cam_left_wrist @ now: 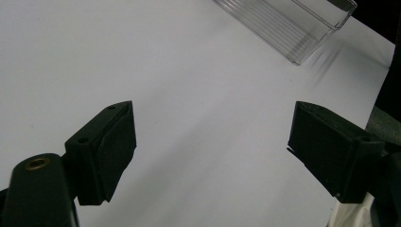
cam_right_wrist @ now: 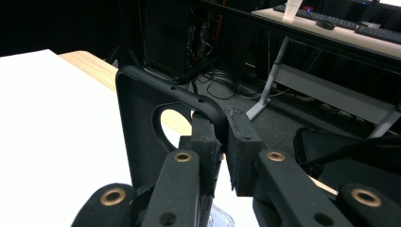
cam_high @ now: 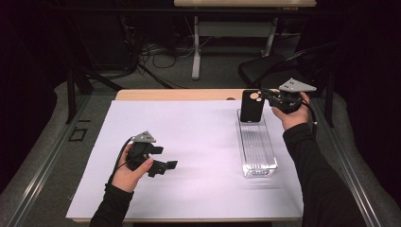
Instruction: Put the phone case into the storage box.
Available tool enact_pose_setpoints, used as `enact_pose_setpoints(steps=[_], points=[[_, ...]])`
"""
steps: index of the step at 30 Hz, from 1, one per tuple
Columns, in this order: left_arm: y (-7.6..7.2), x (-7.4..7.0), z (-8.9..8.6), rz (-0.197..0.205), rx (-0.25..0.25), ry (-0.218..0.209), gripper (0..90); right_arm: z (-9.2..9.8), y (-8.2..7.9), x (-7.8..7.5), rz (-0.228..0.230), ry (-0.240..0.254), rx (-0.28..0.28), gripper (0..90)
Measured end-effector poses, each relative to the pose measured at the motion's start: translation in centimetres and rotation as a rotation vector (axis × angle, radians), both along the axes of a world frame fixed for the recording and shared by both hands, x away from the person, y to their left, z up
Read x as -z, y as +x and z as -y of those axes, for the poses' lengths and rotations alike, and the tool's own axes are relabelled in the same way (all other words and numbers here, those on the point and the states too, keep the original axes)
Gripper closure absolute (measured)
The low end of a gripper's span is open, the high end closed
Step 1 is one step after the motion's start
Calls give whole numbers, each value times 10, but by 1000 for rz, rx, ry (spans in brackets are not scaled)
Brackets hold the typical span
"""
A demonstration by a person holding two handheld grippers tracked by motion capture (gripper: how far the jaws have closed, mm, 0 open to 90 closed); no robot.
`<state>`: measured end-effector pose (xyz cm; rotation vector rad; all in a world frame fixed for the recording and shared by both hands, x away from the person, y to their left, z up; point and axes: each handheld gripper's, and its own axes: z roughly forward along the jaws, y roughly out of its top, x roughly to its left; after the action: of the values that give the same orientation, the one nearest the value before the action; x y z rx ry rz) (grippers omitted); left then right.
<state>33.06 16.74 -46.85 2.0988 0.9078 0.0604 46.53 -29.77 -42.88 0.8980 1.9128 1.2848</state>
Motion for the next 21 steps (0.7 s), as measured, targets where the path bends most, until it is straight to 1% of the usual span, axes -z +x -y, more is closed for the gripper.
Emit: enact_pose_setpoints(steps=[6, 13, 21], points=[[1, 1, -2, 1, -4, 4, 163, -2, 9, 12, -4, -18, 20, 830], [2, 3, -3, -4, -10, 5, 163, -3, 14, 20, 2, -23, 24, 831], [2, 4, -3, -8, -15, 5, 163, -6, 19, 27, 3, -39, 28, 830]])
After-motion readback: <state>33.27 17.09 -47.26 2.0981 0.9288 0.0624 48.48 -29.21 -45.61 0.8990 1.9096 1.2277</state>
